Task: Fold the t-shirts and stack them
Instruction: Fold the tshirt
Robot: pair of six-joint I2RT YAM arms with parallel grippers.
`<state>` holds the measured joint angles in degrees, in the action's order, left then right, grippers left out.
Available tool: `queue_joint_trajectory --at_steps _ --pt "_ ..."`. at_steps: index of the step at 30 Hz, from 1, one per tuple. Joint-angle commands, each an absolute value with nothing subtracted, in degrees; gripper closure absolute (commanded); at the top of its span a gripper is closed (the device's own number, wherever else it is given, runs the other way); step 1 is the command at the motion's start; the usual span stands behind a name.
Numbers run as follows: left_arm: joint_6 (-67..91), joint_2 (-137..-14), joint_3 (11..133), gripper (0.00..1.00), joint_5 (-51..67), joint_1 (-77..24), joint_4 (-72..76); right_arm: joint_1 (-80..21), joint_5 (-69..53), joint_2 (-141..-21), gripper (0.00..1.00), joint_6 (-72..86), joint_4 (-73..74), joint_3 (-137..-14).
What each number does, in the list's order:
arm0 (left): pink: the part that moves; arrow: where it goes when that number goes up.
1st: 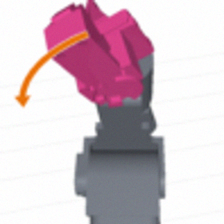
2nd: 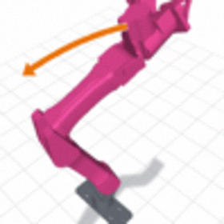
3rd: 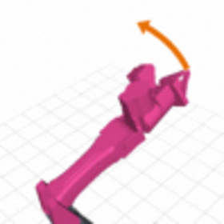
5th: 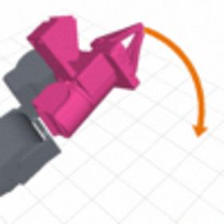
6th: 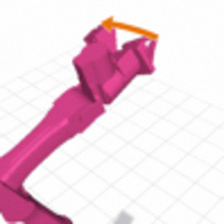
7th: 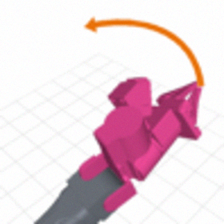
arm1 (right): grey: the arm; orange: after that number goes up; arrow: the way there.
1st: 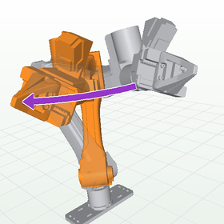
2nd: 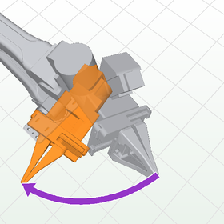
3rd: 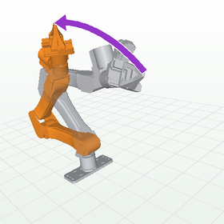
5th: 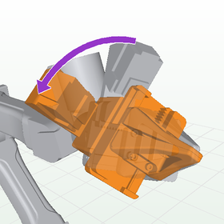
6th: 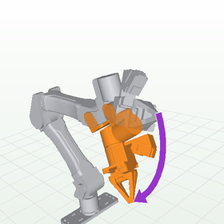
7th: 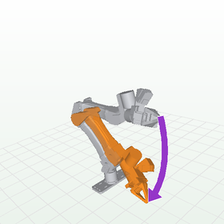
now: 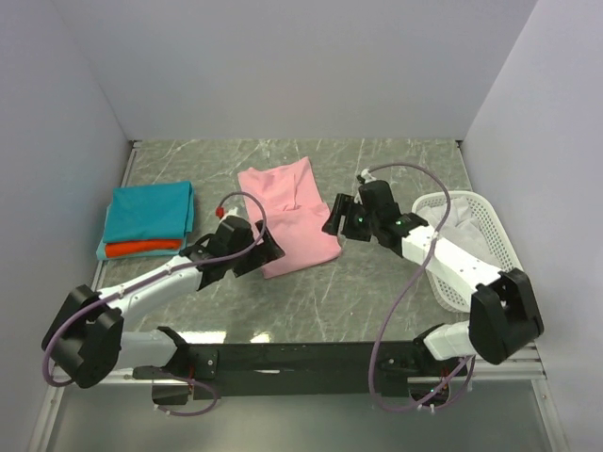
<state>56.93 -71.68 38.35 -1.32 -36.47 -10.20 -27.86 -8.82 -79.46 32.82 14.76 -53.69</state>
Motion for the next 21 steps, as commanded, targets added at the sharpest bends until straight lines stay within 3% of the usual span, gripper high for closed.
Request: queue_joint_trajectory --at_steps 1,7,10,14,20,21 --pt "59.2 -69.9 35.5 0.03 -4.6 -36.6 -12.4 -27.6 -3.3 -77.8 0.25 34.9 17.8 -49.7" --pt "59.5 -73.3 34.5 0.19 -3.9 -36.6 -11.0 -27.5 -4.0 -79.8 0.25 35.9 16.2 -48.3" --pt "60.0 -75.3 33.8 0.33 -3.3 -36.6 -9.5 -27.5 -4.2 -81.3 0.25 36.1 15.7 -48.0" --pt "60.1 -77.8 33.4 0.44 -3.3 -36.6 -8.2 -27.2 -4.3 -82.5 0.25 36.1 15.6 -48.2" --pt "60.2 -81.2 34.5 0.52 -3.3 -36.5 -7.1 -27.2 -5.0 -84.2 0.25 36.1 15.1 -47.6" --pt "60.1 -81.6 34.6 0.60 -3.2 -36.5 -7.0 -27.2 -5.0 -84.5 0.26 36.1 15.0 -47.5"
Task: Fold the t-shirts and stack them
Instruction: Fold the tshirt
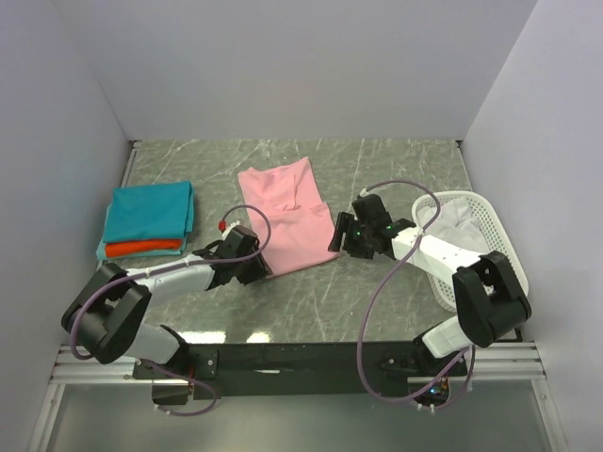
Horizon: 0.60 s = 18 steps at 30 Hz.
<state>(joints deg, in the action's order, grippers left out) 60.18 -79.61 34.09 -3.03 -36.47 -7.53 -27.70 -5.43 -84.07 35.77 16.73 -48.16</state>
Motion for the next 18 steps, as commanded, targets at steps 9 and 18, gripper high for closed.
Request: queue_joint_trajectory --at_steps 9,18 --pt "59.9 -81.6 32.8 0.99 -2.1 -36.5 -6.0 -27.2 -7.1 -88.5 0.40 36.7 12.7 -47.4" --pt "59.8 -80.2 32.0 0.99 -2.2 -36.4 -5.6 -26.6 -4.8 -93.5 0.50 37.4 10.6 -49.0"
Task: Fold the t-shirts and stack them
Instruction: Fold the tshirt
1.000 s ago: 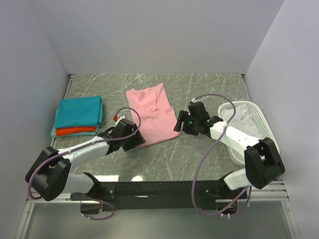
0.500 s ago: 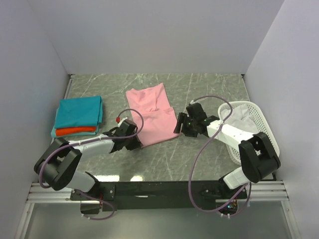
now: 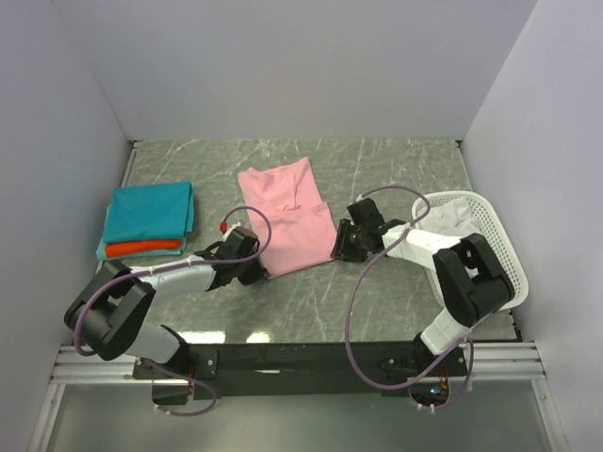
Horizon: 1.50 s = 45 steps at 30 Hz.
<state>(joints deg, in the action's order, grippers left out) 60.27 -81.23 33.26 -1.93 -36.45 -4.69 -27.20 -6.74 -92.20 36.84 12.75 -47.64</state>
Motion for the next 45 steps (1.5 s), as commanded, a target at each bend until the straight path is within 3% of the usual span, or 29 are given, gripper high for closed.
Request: queue_joint_trajectory --at_steps 1,4,8,11,19,31,37,45 --pt "59.8 -79.9 31.8 0.99 -2.3 -36.5 -5.6 -26.6 -4.5 -94.0 0.50 37.6 10.8 -49.3" --pt "59.9 -79.3 31.6 0.99 -2.2 -36.5 -5.6 -26.5 -5.3 -95.2 0.64 37.8 10.2 -48.8" --pt "59.9 -78.1 30.9 0.99 -1.9 -36.5 -4.8 -26.6 -5.7 -94.0 0.90 37.9 9.6 -47.5" --pt "59.8 -77.1 30.0 0.99 -1.4 -36.6 -4.1 -26.6 -5.5 -92.4 1.00 37.6 9.7 -46.7" --pt "60.4 -70.3 29.7 0.99 -1.4 -40.9 -7.2 -27.6 -4.1 -81.0 1.00 37.1 13.7 -41.1" --pt "65.0 -54.1 31.3 0.99 -5.0 -57.1 -18.4 -30.1 -1.1 -44.7 1.00 34.8 38.2 -35.9" --pt "64.1 -51.2 34.7 0.99 -5.4 -59.9 -20.1 -30.1 -4.5 -38.9 1.00 32.2 44.6 -40.2" --pt "64.9 -52.1 38.2 0.99 -10.7 -60.1 -21.7 -30.1 -3.2 -42.8 1.00 30.9 42.8 -46.7"
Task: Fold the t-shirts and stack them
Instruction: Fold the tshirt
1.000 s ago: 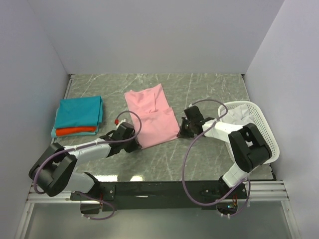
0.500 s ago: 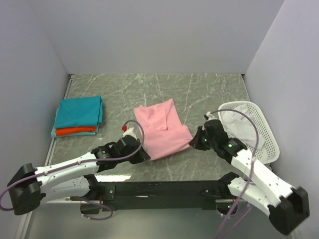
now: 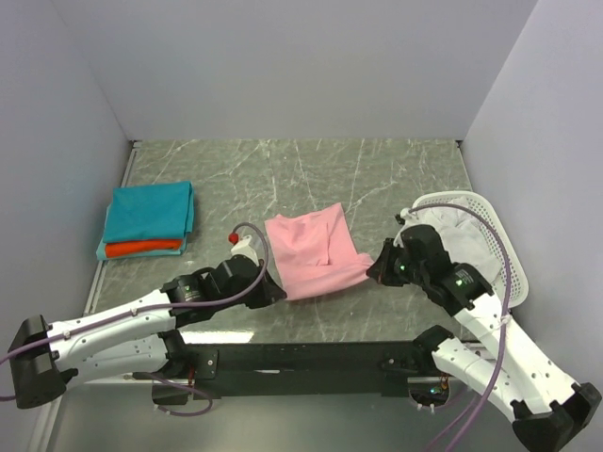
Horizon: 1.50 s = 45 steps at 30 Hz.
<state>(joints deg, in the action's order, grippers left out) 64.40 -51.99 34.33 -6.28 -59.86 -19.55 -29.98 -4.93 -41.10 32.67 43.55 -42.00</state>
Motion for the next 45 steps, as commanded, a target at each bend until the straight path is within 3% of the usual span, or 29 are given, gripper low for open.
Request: queue_joint_trajectory --at_steps 1,11,29,36,45 --pt "65.2 -52.5 39.1 0.99 -12.3 -60.1 -22.8 -30.1 -2.9 -44.1 1.00 30.8 42.5 -47.4" --pt "64.6 -57.8 46.7 0.99 -17.1 -56.0 -27.9 -28.7 -6.4 -52.6 1.00 29.6 35.2 -54.5" --pt "67.6 -48.4 41.5 0.99 -19.1 -52.2 -25.6 -17.2 -36.5 -59.8 1.00 30.8 12.2 -47.1" --pt "67.9 -51.8 44.3 0.99 -23.4 -50.1 -27.8 -16.0 -34.4 -62.8 1.00 32.0 13.4 -47.4" --pt "63.9 -58.2 45.6 0.99 -17.8 -41.4 -21.3 -12.8 -37.3 -66.2 1.00 32.3 12.4 -46.0"
